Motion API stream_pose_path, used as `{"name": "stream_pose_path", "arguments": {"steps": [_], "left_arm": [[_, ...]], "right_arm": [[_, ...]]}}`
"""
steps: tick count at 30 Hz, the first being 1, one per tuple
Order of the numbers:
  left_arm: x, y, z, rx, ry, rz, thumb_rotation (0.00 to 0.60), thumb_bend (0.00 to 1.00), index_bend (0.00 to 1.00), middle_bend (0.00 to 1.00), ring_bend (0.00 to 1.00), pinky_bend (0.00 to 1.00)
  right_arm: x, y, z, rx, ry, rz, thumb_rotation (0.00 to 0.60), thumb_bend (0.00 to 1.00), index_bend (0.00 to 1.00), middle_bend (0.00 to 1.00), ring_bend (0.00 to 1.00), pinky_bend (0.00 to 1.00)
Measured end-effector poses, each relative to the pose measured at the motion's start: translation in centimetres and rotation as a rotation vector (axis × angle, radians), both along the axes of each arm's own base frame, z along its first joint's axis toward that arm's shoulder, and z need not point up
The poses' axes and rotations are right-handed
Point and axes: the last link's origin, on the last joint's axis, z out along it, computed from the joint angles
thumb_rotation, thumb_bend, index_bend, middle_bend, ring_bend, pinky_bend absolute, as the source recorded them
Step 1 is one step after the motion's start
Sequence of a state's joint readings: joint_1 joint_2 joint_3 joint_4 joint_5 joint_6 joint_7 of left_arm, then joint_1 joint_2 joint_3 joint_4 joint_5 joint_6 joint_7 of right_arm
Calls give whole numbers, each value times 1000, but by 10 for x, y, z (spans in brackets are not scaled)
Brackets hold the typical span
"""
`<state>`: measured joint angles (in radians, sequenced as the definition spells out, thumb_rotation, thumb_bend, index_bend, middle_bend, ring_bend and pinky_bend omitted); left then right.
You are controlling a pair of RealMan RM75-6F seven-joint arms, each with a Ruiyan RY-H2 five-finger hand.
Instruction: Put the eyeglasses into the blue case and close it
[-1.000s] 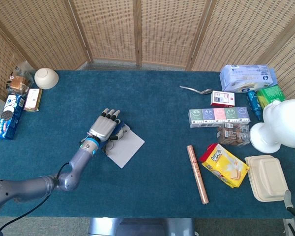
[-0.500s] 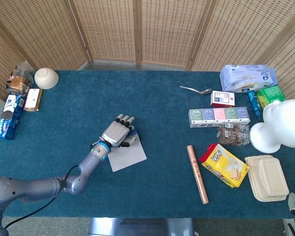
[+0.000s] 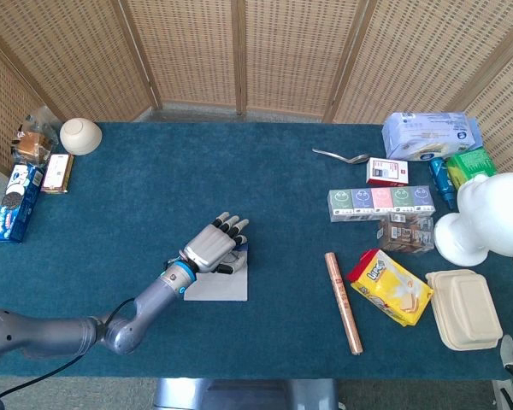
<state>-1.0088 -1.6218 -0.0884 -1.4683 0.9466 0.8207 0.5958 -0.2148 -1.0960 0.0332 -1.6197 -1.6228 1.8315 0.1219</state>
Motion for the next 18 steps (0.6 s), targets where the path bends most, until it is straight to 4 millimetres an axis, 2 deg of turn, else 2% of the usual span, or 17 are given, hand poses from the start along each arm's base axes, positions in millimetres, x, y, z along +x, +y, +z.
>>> {"name": "stream_pose_path", "arguments": {"steps": [9,18], "left_arm": [[-5,-8,20,12,-73,-7,0,436,229,0,0,0],[17,-10,4,-31,-94,-41,0,435,234,0,0,0]], "right_arm": [[-1,-5,-4,16,-5,9,529,481,0,139,130,348],[-5,0,-1,-1,-7,-3,528,480,0,139,129,348]]}}
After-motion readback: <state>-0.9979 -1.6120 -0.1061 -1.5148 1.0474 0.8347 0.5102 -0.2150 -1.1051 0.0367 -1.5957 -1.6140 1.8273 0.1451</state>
